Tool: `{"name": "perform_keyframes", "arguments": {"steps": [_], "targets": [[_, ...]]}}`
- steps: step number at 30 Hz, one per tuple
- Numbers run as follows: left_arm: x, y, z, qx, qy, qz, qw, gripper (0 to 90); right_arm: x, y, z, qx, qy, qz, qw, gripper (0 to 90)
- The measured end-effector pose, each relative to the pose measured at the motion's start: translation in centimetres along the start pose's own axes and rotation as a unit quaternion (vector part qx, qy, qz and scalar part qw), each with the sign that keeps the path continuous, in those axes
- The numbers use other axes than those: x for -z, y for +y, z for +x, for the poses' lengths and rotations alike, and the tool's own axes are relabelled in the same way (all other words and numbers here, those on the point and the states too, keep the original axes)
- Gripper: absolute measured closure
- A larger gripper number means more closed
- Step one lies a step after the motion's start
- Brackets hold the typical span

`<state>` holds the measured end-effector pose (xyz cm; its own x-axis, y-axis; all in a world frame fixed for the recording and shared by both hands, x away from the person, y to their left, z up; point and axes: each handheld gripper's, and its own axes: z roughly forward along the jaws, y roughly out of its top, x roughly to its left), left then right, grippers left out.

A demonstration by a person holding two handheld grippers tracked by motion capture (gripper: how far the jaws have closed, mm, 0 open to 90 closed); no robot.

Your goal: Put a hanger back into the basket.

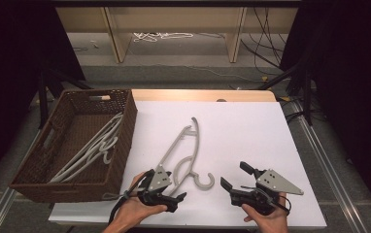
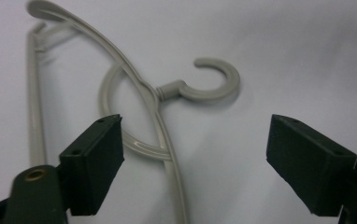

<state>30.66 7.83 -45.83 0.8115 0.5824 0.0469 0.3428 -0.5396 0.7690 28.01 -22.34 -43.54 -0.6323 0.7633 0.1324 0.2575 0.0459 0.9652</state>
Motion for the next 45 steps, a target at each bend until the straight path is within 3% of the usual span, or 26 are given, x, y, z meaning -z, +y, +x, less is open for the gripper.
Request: {"name": "perform_keyframes", "arguments": {"steps": [1, 2, 3, 4, 5, 6, 7, 8, 11, 16, 25, 28, 30, 31, 32, 36, 38, 39, 41, 45], "targets": [[-0.9, 0.3, 0.0, -0.02, 0.004, 0.044, 0.9988, 23.0, -0.1, 0.0, 0.0, 0.001, 0.001, -0.001, 1.0, 15.8], [-0.9, 0.3, 0.0, -0.02, 0.004, 0.044, 0.9988, 24.0, -0.1, 0.0, 0.0, 0.001, 0.001, -0.001, 1.0, 15.8], [-1.4, 0.4, 0.1, -0.024, 0.006, 0.063, 0.9977, 24.0, -0.1, 0.0, 0.0, 0.001, 0.001, 0.0, 1.0, 15.9], [-2.1, 0.5, 0.3, -0.008, 0.017, 0.08, 0.9966, 24.9, 0.2, 0.0, -0.1, 0.002, -0.002, 0.004, 1.0, 15.9], [-2.1, 0.5, 0.3, -0.008, 0.017, 0.08, 0.9966, 26.2, 0.2, 0.0, -0.1, 0.002, -0.002, 0.004, 1.0, 15.9], [-2.3, 0.5, 0.5, -0.01, 0.017, 0.094, 0.9954, 26.2, 0.2, 0.0, -0.1, 0.0, -0.003, 0.003, 1.0, 15.9], [-2.9, 0.5, 0.9, -0.018, 0.019, 0.121, 0.9923, 27.2, 0.2, 0.1, -0.1, -0.004, -0.002, 0.003, 1.0, 15.9], [-2.9, 0.5, 0.9, -0.018, 0.019, 0.121, 0.9923, 29.3, 0.2, 0.1, -0.1, -0.004, -0.002, 0.003, 1.0, 15.9], [-3.3, 0.3, 1.1, -0.023, 0.022, 0.144, 0.989, 31.7, 0.2, 0.1, -0.1, -0.001, -0.001, 0.005, 1.0, 16.0], [-3.3, 0.4, 1.1, -0.016, 0.018, 0.15, 0.9884, 36.7, 0.3, 0.2, -0.1, 0.0, -0.006, 0.013, 0.9999, 16.0], [-3.6, 1.0, 1.9, 0.025, -0.017, 0.186, 0.982, 47.0, 0.3, 0.2, -0.1, -0.005, -0.001, 0.011, 0.9999, 16.2], [-3.7, 1.2, 2.2, 0.027, -0.028, 0.195, 0.98, 48.3, 0.1, 0.0, -0.1, -0.005, 0.002, -0.001, 1.0, 16.2], [-3.7, 1.6, 2.2, 0.012, -0.03, 0.215, 0.9762, 49.3, 0.1, 0.1, -0.1, -0.003, 0.003, 0.006, 1.0, 16.2], [-3.7, 1.6, 2.2, 0.012, -0.03, 0.215, 0.9762, 49.8, 0.1, 0.1, -0.1, -0.003, 0.003, 0.006, 1.0, 16.2], [-3.8, 1.8, 2.3, 0.006, -0.032, 0.223, 0.9744, 49.8, 0.1, 0.0, -0.1, -0.001, 0.0, 0.002, 1.0, 16.2], [-4.1, 2.2, 2.5, 0.017, -0.036, 0.233, 0.9716, 57.9, 0.0, 0.0, 0.0, -0.004, 0.003, 0.0, 1.0, 16.3], [-4.2, 2.4, 2.9, 0.012, -0.04, 0.24, 0.9698, 62.6, 0.1, 0.1, 0.0, -0.001, 0.003, 0.003, 1.0, 16.3], [-4.3, 2.5, 3.3, 0.011, -0.047, 0.248, 0.9674, 64.4, 0.1, 0.1, 0.0, -0.001, 0.003, 0.003, 1.0, 16.3], [-4.4, 2.6, 3.4, 0.016, -0.048, 0.249, 0.9672, 70.1, 0.0, 0.0, 0.0, -0.003, 0.003, -0.001, 1.0, 16.5], [-4.4, 2.6, 3.7, 0.005, -0.049, 0.248, 0.9676, 74.9, 0.1, 0.1, 0.0, -0.006, 0.003, 0.003, 1.0, 16.6]]}}
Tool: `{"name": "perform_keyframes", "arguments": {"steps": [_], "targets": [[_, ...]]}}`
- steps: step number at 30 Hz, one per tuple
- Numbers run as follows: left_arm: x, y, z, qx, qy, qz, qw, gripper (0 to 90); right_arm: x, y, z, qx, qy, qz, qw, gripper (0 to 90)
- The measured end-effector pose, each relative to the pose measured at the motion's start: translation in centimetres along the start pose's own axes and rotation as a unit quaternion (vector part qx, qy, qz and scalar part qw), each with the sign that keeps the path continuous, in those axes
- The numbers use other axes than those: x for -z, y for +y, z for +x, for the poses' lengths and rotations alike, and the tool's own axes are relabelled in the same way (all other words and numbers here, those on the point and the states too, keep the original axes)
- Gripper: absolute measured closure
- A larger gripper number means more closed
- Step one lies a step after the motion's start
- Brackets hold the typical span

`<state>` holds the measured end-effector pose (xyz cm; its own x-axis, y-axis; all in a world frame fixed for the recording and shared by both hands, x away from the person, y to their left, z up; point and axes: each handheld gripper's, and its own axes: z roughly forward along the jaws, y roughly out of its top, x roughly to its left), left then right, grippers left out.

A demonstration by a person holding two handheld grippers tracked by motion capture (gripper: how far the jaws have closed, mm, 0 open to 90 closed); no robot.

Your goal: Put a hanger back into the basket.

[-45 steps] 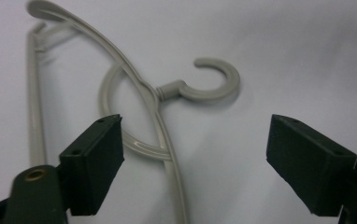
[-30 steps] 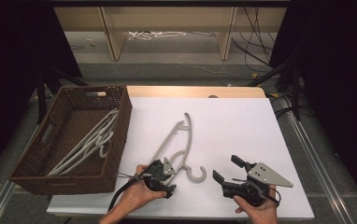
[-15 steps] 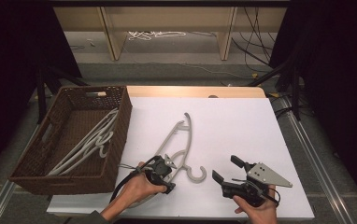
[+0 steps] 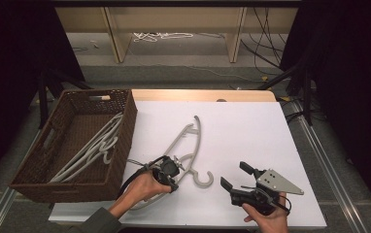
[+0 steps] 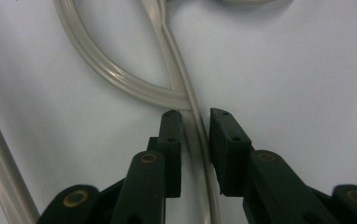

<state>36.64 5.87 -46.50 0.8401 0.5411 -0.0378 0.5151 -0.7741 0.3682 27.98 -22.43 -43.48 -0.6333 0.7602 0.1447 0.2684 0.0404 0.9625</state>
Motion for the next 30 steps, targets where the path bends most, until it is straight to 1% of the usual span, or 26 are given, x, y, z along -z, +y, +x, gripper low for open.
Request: {"name": "perform_keyframes", "arguments": {"steps": [1, 2, 3, 4, 5, 6, 9, 10, 11, 12, 13, 14, 15, 16, 17, 19, 20, 22, 23, 24, 25, 26, 27, 28, 29, 30], "targets": [[0.0, 0.0, 0.1, -0.001, -0.003, 0.003, 1.0, 74.9, 0.0, 0.0, 0.0, 0.0, 0.0, 0.0, 1.0, 16.6], [0.0, 0.2, 0.2, 0.003, -0.008, 0.006, 0.9999, 75.4, 0.1, 0.0, 0.0, 0.003, 0.0, 0.005, 1.0, 16.7], [0.0, 0.3, 0.3, 0.001, -0.011, 0.01, 0.9999, 75.5, 0.0, 0.0, 0.0, 0.004, -0.002, -0.001, 1.0, 16.7], [0.0, 0.3, 0.3, 0.001, -0.011, 0.01, 0.9999, 75.5, 0.0, 0.0, 0.0, 0.004, -0.002, -0.001, 1.0, 16.7], [0.0, 0.4, 0.3, -0.002, -0.012, 0.013, 0.9998, 75.5, 0.0, 0.0, 0.0, 0.005, 0.001, 0.0, 1.0, 16.7], [0.0, 0.5, 0.4, -0.011, -0.013, 0.015, 0.9997, 75.7, 0.0, 0.0, 0.0, 0.005, 0.0, 0.0, 1.0, 16.7], [0.0, 0.6, 0.6, -0.023, -0.018, 0.024, 0.9993, 77.1, 0.0, 0.0, 0.0, 0.001, 0.001, -0.001, 1.0, 16.7], [0.0, 0.7, 0.6, -0.026, -0.018, 0.027, 0.9991, 77.4, 0.1, 0.0, 0.0, 0.001, 0.002, 0.003, 1.0, 16.7], [0.0, 0.7, 0.6, -0.025, -0.017, 0.028, 0.9992, 77.5, 0.0, 0.0, 0.0, 0.001, 0.002, 0.003, 1.0, 16.7], [-0.1, 0.7, 0.4, -0.016, -0.013, 0.023, 0.9995, 77.5, 0.0, 0.0, 0.0, 0.001, 0.002, 0.003, 1.0, 16.7], [-0.1, 0.7, 0.4, -0.016, -0.013, 0.023, 0.9995, 77.2, 0.0, 0.0, 0.0, 0.001, 0.002, 0.003, 1.0, 16.7], [-0.1, 0.7, 0.4, -0.015, -0.011, 0.027, 0.9995, 77.2, 0.0, 0.0, 0.0, 0.002, 0.0, -0.001, 1.0, 16.7], [-0.1, 0.8, 0.3, -0.013, -0.01, 0.03, 0.9994, 76.8, 0.1, 0.0, 0.0, 0.008, -0.005, 0.005, 0.9999, 16.7], [-0.1, 1.0, 0.4, -0.01, -0.01, 0.034, 0.9993, 76.7, -0.1, 0.0, 0.0, 0.005, 0.003, 0.003, 1.0, 16.7], [-0.1, 1.0, 0.4, -0.009, -0.011, 0.036, 0.9992, 76.7, -0.1, 0.0, 0.1, 0.006, 0.0, 0.002, 1.0, 16.8], [-0.1, 1.0, 0.4, -0.009, -0.01, 0.037, 0.9992, 76.7, -0.2, 0.0, 0.1, 0.004, 0.002, -0.003, 1.0, 16.8], [-0.1, 1.1, 0.3, -0.009, -0.009, 0.037, 0.9992, 77.3, -0.2, 0.0, 0.1, 0.003, 0.002, -0.001, 1.0, 16.8], [-0.1, 1.1, 0.3, -0.022, -0.005, 0.044, 0.9988, 77.8, -0.2, 0.0, 0.1, 0.002, 0.002, -0.001, 1.0, 16.8], [-0.1, 1.1, 0.3, -0.022, -0.005, 0.044, 0.9988, 77.9, -0.2, 0.0, 0.1, 0.002, 0.002, -0.001, 1.0, 16.8], [-0.1, 1.1, 0.2, -0.017, -0.006, 0.039, 0.9991, 78.1, -0.1, 0.0, 0.1, 0.004, 0.0, 0.003, 1.0, 16.8], [0.0, 1.1, 0.4, -0.022, -0.01, 0.039, 0.9989, 78.7, -0.2, 0.0, 0.1, 0.004, 0.0, 0.003, 1.0, 16.8], [0.0, 1.1, 0.7, -0.012, -0.015, 0.034, 0.9992, 79.7, -0.2, 0.0, 0.0, 0.005, 0.0, 0.002, 1.0, 16.8], [0.0, 1.1, 0.7, -0.012, -0.015, 0.034, 0.9992, 81.2, -0.2, 0.0, 0.0, 0.005, 0.0, 0.002, 1.0, 16.8], [-0.1, 1.1, 1.2, -0.007, -0.015, 0.007, 0.9998, 80.9, -0.2, 0.0, 0.1, 0.002, 0.001, 0.006, 1.0, 16.8], [0.0, 1.2, 1.3, -0.001, -0.018, 0.002, 0.9998, 81.2, -0.2, 0.0, 0.1, 0.004, 0.003, 0.006, 1.0, 16.8], [0.0, 1.2, 1.3, -0.001, -0.018, 0.002, 0.9998, 81.3, -0.1, 0.0, 0.1, 0.004, 0.002, 0.003, 1.0, 16.8]]}}
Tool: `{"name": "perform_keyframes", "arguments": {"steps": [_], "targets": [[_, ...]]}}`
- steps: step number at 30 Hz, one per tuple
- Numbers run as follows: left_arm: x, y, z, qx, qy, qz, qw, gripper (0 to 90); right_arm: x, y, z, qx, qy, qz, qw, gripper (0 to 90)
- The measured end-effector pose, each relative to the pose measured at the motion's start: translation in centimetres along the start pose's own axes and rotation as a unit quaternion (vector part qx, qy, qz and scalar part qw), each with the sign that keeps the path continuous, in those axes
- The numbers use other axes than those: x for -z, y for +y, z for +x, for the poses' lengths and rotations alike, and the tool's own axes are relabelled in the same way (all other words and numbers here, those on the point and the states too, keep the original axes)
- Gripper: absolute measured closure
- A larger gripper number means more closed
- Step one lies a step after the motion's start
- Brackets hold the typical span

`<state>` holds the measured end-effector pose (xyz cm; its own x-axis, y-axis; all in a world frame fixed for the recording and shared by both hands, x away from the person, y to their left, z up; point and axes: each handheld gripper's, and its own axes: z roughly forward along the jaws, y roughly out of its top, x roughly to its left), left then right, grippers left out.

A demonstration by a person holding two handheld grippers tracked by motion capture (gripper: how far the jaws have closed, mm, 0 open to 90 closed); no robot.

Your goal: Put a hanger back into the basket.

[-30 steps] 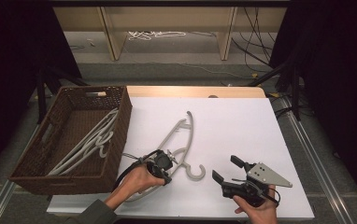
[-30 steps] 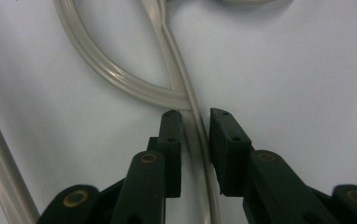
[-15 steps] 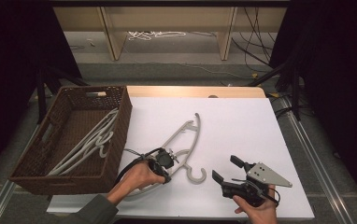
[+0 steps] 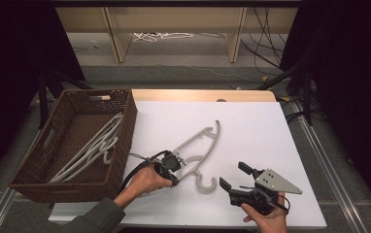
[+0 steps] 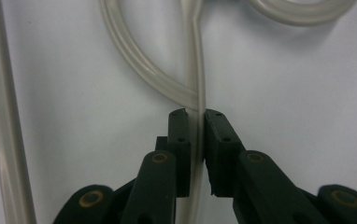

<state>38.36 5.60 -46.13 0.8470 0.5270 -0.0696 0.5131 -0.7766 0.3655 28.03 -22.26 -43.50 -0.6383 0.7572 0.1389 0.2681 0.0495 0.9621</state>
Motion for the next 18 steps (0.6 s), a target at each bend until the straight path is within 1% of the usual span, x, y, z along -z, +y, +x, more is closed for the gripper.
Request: {"name": "perform_keyframes", "arguments": {"steps": [1, 2, 3, 4, 5, 6, 7, 8, 9, 10, 11, 12, 13, 14, 15, 16, 17, 18], "targets": [[0.2, 0.1, 0.3, 0.02, -0.018, -0.02, 0.9994, 81.3, 0.0, 0.0, 0.0, -0.001, 0.001, 0.001, 1.0, 16.8], [0.4, 0.1, 0.5, 0.03, -0.027, -0.03, 0.9987, 81.4, 0.1, 0.0, -0.1, -0.001, 0.0, 0.008, 1.0, 16.8], [0.7, 0.1, 0.9, 0.028, -0.03, -0.035, 0.9986, 81.4, 0.0, -0.1, -0.2, -0.003, 0.002, 0.002, 1.0, 16.8], [0.7, 0.1, 0.9, 0.028, -0.03, -0.035, 0.9986, 81.4, 0.0, -0.1, -0.2, -0.003, 0.002, 0.002, 1.0, 16.8], [1.1, 0.1, 1.2, 0.035, -0.033, -0.042, 0.998, 81.4, 0.0, -0.1, -0.2, -0.002, -0.001, 0.005, 1.0, 16.8], [1.6, 0.1, 1.7, 0.064, -0.041, -0.075, 0.9943, 81.3, 0.1, 0.0, -0.2, -0.009, 0.006, 0.002, 0.9999, 16.8], [1.9, 0.0, 2.0, 0.068, -0.044, -0.081, 0.9934, 81.3, 0.1, 0.0, -0.2, -0.01, 0.005, -0.003, 0.9999, 16.8], [1.9, 0.0, 2.0, 0.068, -0.044, -0.081, 0.9934, 81.3, 0.0, 0.0, -0.2, -0.011, 0.004, -0.008, 0.9999, 16.8], [2.6, -0.2, 2.6, 0.077, -0.045, -0.094, 0.9916, 81.3, 0.0, 0.0, -0.2, -0.012, 0.004, -0.008, 0.9999, 16.8], [2.6, -0.2, 2.6, 0.077, -0.045, -0.094, 0.9916, 81.3, 0.0, 0.0, -0.2, -0.012, 0.004, -0.008, 0.9999, 16.8], [2.9, -0.3, 2.9, 0.08, -0.047, -0.099, 0.9908, 81.3, 0.2, 0.0, -0.2, -0.011, 0.0, 0.001, 0.9999, 16.8], [3.5, -0.4, 3.3, 0.089, -0.056, -0.111, 0.9882, 81.3, 0.1, 0.0, -0.2, -0.012, 0.001, -0.006, 0.9999, 16.7], [3.5, -0.4, 3.3, 0.089, -0.056, -0.111, 0.9882, 81.3, 0.1, 0.0, -0.2, -0.012, 0.001, -0.006, 0.9999, 16.7], [4.2, -0.5, 3.6, 0.102, -0.066, -0.133, 0.9836, 81.3, 0.0, 0.0, -0.2, -0.012, 0.002, -0.007, 0.9999, 16.7], [4.2, -0.5, 3.6, 0.102, -0.066, -0.133, 0.9836, 81.4, 0.0, 0.0, -0.2, -0.012, 0.002, -0.007, 0.9999, 16.7], [4.6, -0.5, 3.8, 0.113, -0.068, -0.146, 0.9805, 81.3, 0.0, 0.0, -0.2, -0.012, 0.002, -0.007, 0.9999, 16.7], [5.0, -0.6, 3.9, 0.118, -0.069, -0.156, 0.9783, 81.3, 0.0, 0.0, -0.2, -0.012, 0.002, -0.007, 0.9999, 16.7], [5.6, -0.5, 4.0, 0.144, -0.08, -0.186, 0.9686, 81.4, 0.1, 0.0, -0.3, -0.01, 0.0, 0.0, 1.0, 16.7]]}}
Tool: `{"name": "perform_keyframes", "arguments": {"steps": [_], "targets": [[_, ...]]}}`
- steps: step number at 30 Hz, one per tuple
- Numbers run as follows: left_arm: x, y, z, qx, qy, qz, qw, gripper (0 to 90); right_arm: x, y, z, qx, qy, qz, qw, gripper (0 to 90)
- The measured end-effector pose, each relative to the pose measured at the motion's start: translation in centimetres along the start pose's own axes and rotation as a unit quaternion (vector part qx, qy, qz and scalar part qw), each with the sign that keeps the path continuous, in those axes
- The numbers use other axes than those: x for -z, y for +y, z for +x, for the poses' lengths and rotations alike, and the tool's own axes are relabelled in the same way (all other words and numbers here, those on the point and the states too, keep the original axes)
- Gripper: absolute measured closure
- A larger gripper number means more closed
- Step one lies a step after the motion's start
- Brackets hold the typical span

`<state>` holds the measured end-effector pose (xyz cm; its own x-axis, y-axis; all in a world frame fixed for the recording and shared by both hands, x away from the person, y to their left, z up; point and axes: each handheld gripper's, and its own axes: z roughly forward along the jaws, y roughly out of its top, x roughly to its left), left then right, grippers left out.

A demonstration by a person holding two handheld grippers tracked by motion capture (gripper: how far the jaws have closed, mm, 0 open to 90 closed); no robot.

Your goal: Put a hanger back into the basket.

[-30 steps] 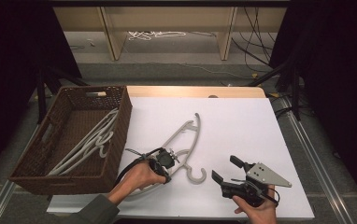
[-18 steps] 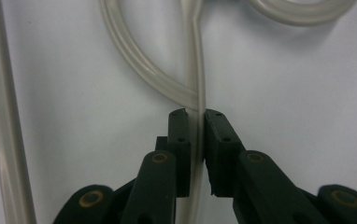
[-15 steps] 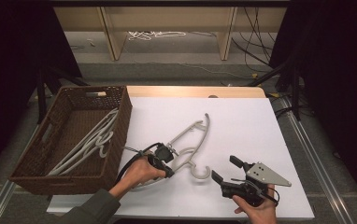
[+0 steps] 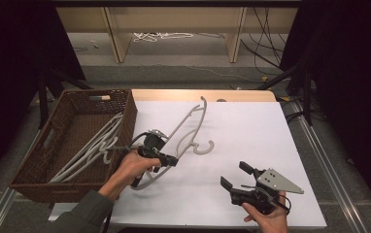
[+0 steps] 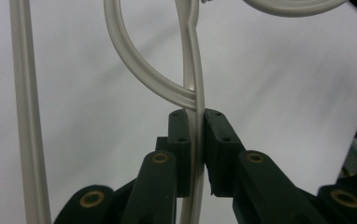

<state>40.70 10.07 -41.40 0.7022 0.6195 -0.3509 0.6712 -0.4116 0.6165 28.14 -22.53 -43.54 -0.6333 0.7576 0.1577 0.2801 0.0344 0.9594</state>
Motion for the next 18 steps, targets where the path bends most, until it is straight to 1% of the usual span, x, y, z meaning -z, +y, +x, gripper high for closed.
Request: {"name": "perform_keyframes", "arguments": {"steps": [1, 2, 3, 4, 5, 6, 7, 8, 9, 11, 12, 13, 14, 15, 16, 17, 18], "targets": [[0.4, 0.2, 0.0, 0.003, -0.003, -0.006, 1.0, 81.4, 0.0, 0.0, 0.0, -0.001, 0.001, -0.001, 1.0, 16.7], [0.8, 0.3, 0.1, 0.006, -0.011, -0.01, 0.9999, 81.4, 0.0, 0.0, 0.0, -0.003, 0.001, -0.002, 1.0, 16.7], [1.2, 0.5, 0.1, 0.01, -0.012, -0.019, 0.9997, 81.3, -0.1, 0.0, 0.1, -0.003, 0.001, -0.006, 1.0, 16.7], [1.5, 0.6, 0.2, 0.014, -0.021, -0.026, 0.9994, 81.3, -0.1, 0.0, 0.0, -0.002, 0.001, -0.007, 1.0, 16.7], [1.5, 0.6, 0.2, 0.014, -0.021, -0.026, 0.9994, 81.4, 0.0, 0.0, 0.1, -0.003, 0.001, -0.007, 1.0, 16.7], [2.0, 0.8, 0.1, 0.013, -0.022, -0.032, 0.9992, 81.4, 0.0, 0.0, 0.0, -0.002, 0.001, -0.007, 1.0, 16.7], [2.0, 0.8, 0.1, 0.013, -0.022, -0.032, 0.9992, 81.3, 0.0, 0.0, 0.0, -0.003, 0.0, -0.008, 1.0, 16.7], [2.6, 1.0, 0.1, 0.023, -0.039, -0.044, 0.998, 81.3, 0.0, 0.0, 0.0, -0.002, 0.0, -0.007, 1.0, 16.7], [2.6, 1.0, 0.1, 0.023, -0.039, -0.044, 0.998, 81.4, 0.0, 0.0, 0.0, -0.002, 0.0, -0.007, 1.0, 16.7], [3.1, 1.2, -0.1, 0.022, -0.043, -0.055, 0.9973, 81.3, -0.1, 0.0, 0.0, -0.002, 0.001, -0.007, 1.0, 16.7], [3.8, 1.4, -0.3, 0.024, -0.048, -0.064, 0.9965, 81.4, 0.0, 0.0, 0.0, -0.001, 0.001, -0.002, 1.0, 16.7], [3.8, 1.4, -0.3, 0.024, -0.048, -0.064, 0.9965, 81.3, 0.0, 0.0, 0.0, -0.001, 0.001, -0.002, 1.0, 16.7], [4.5, 1.6, -0.7, 0.02, -0.049, -0.072, 0.996, 81.3, 0.0, 0.0, 0.0, -0.001, 0.0, -0.003, 1.0, 16.7], [4.5, 1.6, -0.7, 0.02, -0.049, -0.072, 0.996, 81.4, 0.0, 0.0, 0.0, -0.001, 0.0, -0.003, 1.0, 16.7], [4.8, 1.8, -0.8, 0.02, -0.052, -0.076, 0.9955, 81.4, -0.1, 0.0, 0.0, -0.003, -0.001, -0.008, 1.0, 16.7], [5.2, 1.9, -0.9, 0.021, -0.055, -0.081, 0.995, 81.3, -0.1, 0.0, 0.0, -0.004, -0.001, -0.008, 1.0, 16.7], [6.0, 2.3, -1.3, 0.017, -0.058, -0.085, 0.9945, 81.4, 0.0, 0.0, 0.0, -0.006, 0.0, -0.006, 1.0, 16.7]]}}
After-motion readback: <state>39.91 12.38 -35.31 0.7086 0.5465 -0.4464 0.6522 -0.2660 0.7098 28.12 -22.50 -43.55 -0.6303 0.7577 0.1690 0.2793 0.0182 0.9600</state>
